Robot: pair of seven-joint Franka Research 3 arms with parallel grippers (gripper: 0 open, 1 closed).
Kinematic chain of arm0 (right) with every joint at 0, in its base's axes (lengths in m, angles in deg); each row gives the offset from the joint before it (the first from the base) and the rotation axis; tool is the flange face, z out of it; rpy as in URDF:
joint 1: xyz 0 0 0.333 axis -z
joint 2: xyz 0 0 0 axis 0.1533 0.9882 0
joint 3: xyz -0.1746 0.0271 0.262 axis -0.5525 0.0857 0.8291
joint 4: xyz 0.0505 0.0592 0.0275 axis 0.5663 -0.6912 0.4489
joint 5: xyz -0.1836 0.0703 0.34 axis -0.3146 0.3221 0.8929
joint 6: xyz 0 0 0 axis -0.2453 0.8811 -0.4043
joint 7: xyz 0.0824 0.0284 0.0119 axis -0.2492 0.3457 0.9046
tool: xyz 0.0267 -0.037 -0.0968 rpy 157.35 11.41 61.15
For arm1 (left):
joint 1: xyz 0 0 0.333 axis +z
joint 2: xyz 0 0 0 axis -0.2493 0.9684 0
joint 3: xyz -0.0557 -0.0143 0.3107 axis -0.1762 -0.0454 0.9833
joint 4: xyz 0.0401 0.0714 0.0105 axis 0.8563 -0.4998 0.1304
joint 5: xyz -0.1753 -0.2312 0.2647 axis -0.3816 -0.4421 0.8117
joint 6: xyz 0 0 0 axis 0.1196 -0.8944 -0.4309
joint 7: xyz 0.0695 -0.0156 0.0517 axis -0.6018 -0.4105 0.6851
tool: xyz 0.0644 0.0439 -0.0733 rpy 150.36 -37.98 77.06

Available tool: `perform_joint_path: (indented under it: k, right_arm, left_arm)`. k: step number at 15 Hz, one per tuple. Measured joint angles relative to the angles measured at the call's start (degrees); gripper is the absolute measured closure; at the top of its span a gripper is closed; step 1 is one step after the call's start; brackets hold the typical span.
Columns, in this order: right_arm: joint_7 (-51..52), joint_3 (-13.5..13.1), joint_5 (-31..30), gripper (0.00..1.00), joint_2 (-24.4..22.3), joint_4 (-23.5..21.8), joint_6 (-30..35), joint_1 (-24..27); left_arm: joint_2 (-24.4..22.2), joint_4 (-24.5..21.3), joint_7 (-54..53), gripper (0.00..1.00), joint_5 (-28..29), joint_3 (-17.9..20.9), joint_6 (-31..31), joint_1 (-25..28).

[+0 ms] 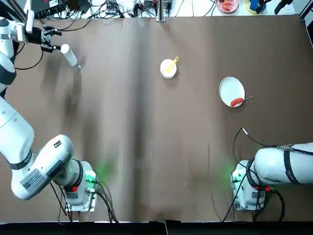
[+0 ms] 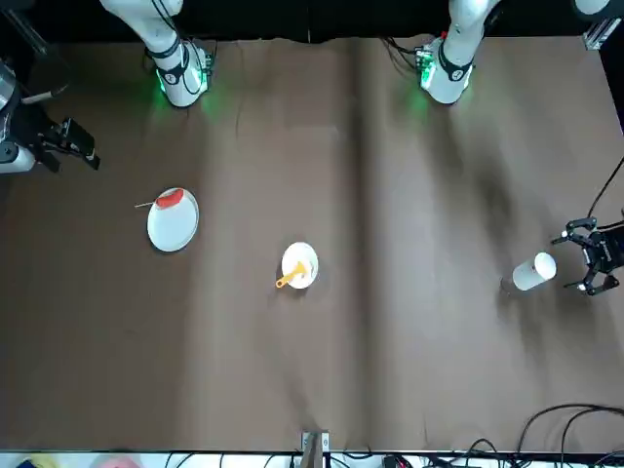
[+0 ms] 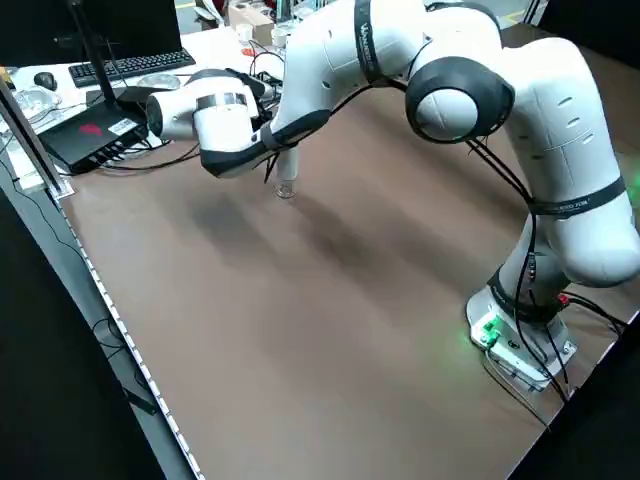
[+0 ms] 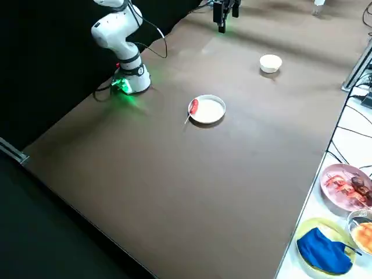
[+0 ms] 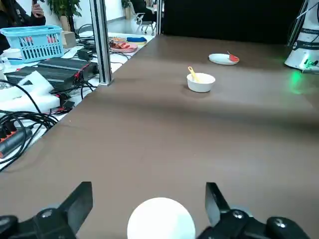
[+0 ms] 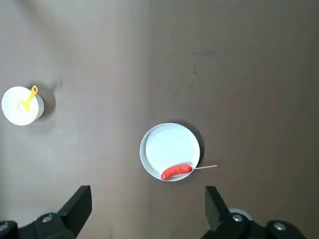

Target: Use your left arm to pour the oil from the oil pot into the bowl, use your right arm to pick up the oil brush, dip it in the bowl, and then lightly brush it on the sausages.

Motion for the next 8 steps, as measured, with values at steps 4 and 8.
perform_joint_path:
  k: [4,8]
  right_arm:
    - [0.03,0.1,0.0,0.0,0.0,-0.31,0.15,-0.08]
    - [0.03,0.09,0.0,0.0,0.0,-0.59,0.06,-0.07]
  left_arm:
    - [0.49,0.07,0.0,0.0,-0.15,-0.01,0.02,0.03]
    - [2.62,0.04,0.01,0.0,-2.58,0.04,0.03,0.06]
